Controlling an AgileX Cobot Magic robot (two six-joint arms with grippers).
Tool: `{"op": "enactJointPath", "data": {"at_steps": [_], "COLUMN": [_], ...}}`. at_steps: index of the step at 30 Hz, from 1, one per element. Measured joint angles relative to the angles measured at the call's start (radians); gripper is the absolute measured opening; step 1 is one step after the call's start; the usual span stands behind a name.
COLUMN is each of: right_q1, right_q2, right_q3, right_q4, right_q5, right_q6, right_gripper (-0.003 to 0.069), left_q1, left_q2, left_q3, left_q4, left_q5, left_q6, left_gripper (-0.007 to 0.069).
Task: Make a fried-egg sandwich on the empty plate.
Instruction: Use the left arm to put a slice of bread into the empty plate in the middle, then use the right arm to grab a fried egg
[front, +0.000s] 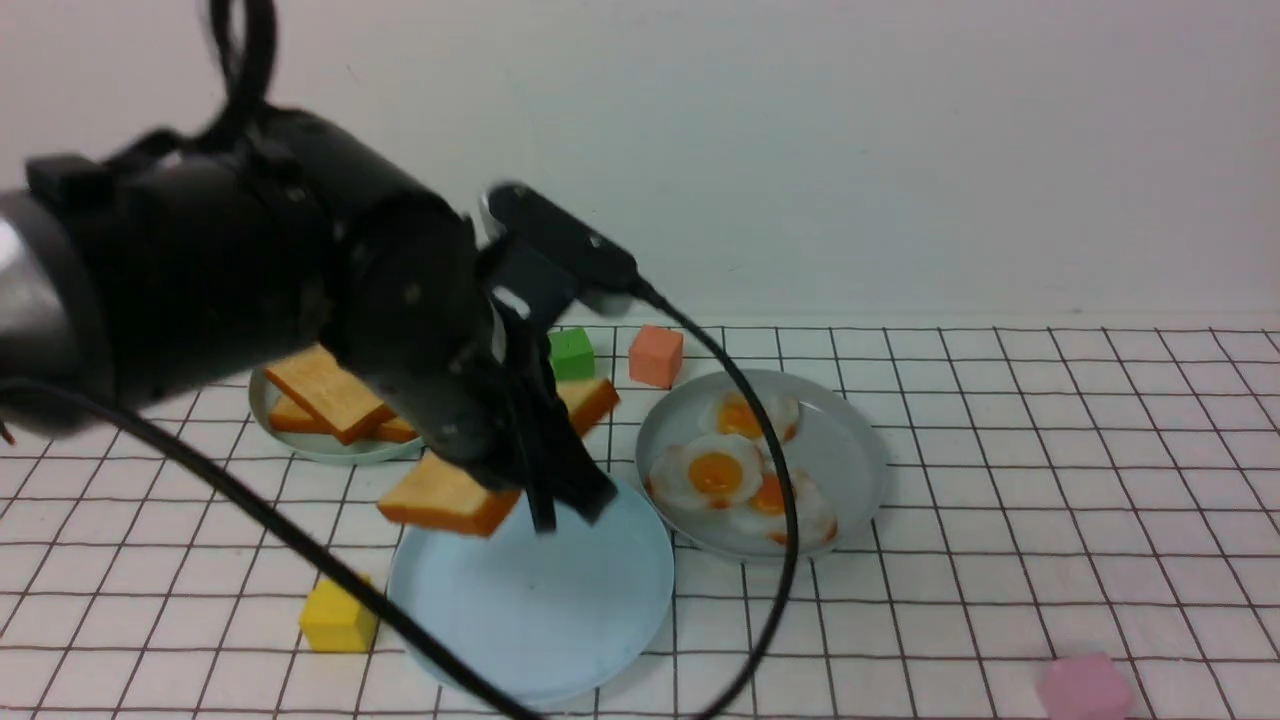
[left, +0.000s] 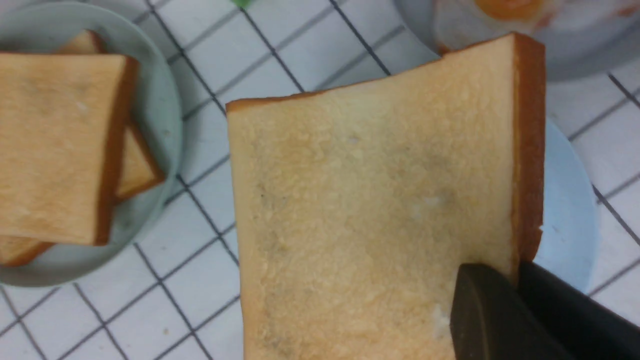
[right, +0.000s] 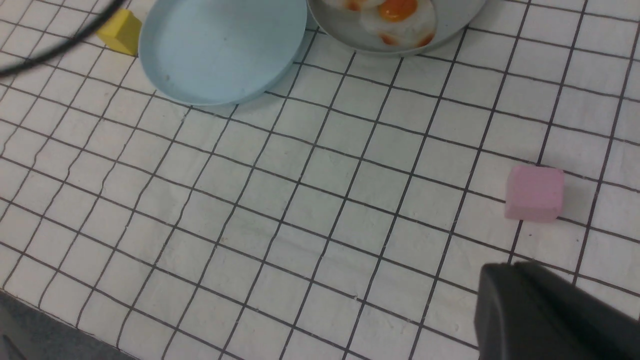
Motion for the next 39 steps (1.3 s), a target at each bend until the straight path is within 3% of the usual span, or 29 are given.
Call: {"op": "enactJointPath", "data": {"at_steps": [11,18,21,27,31,35,37,39], "right_q1": [0.000,0.000,0.000,0.000,0.000,0.000,0.000,0.000], "right_q2": [-0.006,-0.006,-0.006,-0.006,0.014,0.146,0.206,0.335], "right_q3": [0.000,0.000,0.000,0.000,-0.016,-0.077,-0.097,-0.134], "right_q4": [0.000,0.000,0.000,-0.001,0.001,0.031,0.044,0.077], "right_q5": [0.004,0.011,0.011,0.002,-0.055,-0.100,-0.106,-0.115], "right_q6": [0.000,0.000,0.000,0.000,0.000,0.000,-0.004,-0.015], "right_gripper": [0.0038,0.0041,0.0046,0.0051,0.0056,0.0059,0.0059,0.0059], "left_q1": [-0.042,-0.042,-0.042,-0.042,-0.046,-0.054,-0.054,-0.054], "left_q2": [0.119,0.160,0.159,0.133,0.045,-0.186,-0.283,-0.440], "left_q3": [0.069,0.070,0.070,0.061,0.016,-0.006,0.010,0.088], "left_q4": [0.050,0.049,0.047,0.017,-0.070,-0.157,-0.164,-0.171], "left_q5": [-0.152,-0.158,-0.156,-0.076,-0.012,-0.020,-0.032,-0.056], "left_q6": [-0.021,-0.021,-0.021,-0.026,-0.073,-0.093,-0.093,-0.093], "left_gripper": [0.0039,0.0215,0.0333,0.0405,0.0339,0.0084,0.0011,-0.0013]}}
